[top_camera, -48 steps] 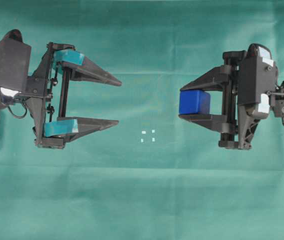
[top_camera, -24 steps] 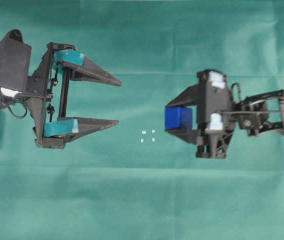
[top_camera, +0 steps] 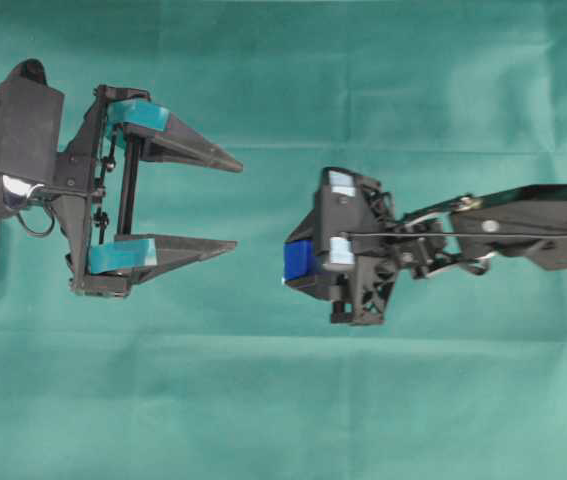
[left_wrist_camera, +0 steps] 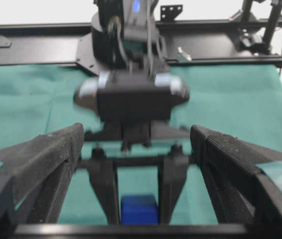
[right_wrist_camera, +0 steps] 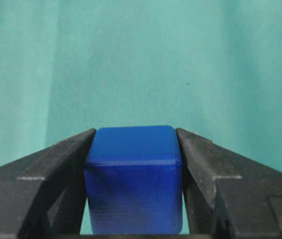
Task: Handover the blue block to the right arm after grasping it with the left arm, then place it in the designated position.
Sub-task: 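Move the right gripper with the cube over the white marker spot, then lower the cube, open the right gripper and lift away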
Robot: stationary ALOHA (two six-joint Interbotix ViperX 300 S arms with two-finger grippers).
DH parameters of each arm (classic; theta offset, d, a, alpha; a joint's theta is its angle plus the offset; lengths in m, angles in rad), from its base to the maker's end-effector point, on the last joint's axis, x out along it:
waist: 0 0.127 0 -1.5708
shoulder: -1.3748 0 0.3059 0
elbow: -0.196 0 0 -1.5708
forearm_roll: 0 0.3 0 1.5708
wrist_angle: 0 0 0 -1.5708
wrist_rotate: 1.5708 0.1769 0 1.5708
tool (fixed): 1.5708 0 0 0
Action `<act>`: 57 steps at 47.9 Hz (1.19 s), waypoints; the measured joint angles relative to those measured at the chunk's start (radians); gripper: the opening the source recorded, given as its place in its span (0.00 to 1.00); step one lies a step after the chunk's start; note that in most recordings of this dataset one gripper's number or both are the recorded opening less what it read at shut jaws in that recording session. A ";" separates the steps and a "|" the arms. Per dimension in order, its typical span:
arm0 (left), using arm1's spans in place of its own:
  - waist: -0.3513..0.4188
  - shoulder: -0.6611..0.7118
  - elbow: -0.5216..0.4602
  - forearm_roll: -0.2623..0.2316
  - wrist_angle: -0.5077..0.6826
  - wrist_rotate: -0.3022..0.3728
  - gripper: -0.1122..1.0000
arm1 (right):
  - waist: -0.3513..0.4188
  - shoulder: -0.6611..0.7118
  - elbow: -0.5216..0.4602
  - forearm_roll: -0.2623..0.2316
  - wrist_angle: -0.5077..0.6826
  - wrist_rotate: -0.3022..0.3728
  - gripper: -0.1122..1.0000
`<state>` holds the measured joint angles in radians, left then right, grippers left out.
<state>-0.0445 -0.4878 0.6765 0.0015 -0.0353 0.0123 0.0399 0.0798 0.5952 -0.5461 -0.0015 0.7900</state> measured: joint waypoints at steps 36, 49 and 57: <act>0.000 0.000 0.000 0.000 0.009 0.000 0.99 | -0.017 0.227 -0.110 0.014 -0.063 0.006 0.56; 0.000 0.000 0.002 0.000 0.009 0.000 0.99 | -0.017 0.229 -0.110 0.014 -0.077 0.006 0.56; 0.000 0.000 0.000 -0.002 0.009 0.000 0.99 | -0.017 0.227 -0.110 0.014 -0.081 0.005 0.56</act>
<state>-0.0445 -0.4878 0.6765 0.0000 -0.0261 0.0123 0.0230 0.3068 0.4847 -0.5323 -0.0828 0.7946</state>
